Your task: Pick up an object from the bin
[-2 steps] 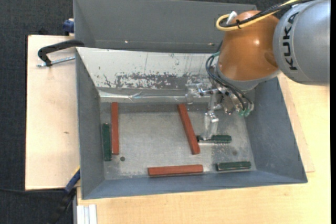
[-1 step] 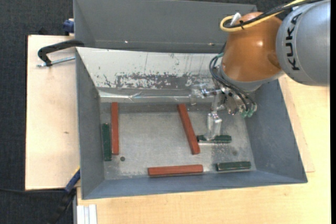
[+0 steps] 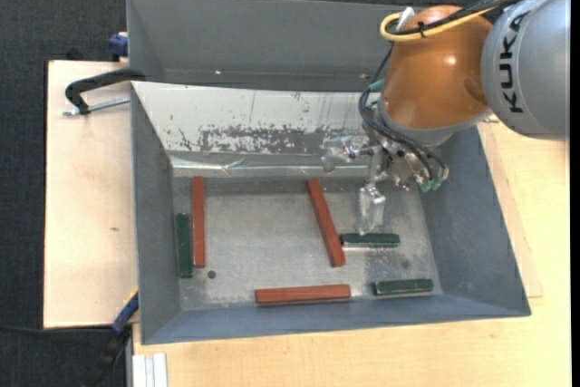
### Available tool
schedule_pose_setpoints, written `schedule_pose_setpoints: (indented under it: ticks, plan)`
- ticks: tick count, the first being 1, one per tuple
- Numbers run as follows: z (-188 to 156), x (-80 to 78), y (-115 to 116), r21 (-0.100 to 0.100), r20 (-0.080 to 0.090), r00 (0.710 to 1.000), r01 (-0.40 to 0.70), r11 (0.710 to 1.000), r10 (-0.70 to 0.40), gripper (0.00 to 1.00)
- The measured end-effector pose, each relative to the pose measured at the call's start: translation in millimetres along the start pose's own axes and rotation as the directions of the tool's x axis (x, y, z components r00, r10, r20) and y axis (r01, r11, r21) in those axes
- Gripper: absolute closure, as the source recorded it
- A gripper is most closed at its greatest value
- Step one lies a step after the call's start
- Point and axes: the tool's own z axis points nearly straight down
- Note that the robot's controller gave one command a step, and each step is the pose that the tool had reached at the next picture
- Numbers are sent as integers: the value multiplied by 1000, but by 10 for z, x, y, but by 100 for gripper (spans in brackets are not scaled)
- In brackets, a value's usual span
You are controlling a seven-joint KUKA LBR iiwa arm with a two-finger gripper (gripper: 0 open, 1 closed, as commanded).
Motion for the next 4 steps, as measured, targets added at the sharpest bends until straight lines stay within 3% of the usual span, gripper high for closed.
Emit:
schedule_pose_setpoints:
  ticks: [1, 2, 3, 4]
  plan:
    - [415, 111, -24, 2, 8, 999, -43, 999, 43, 0]
    - [882, 43, -408, 1, 3, 994, -113, 994, 113, 0]
    - [669, 223, -111, 0, -5, 999, 50, 999, -50, 0]
    - [920, 519, -427, 1, 1, 907, 421, 907, -421, 100]
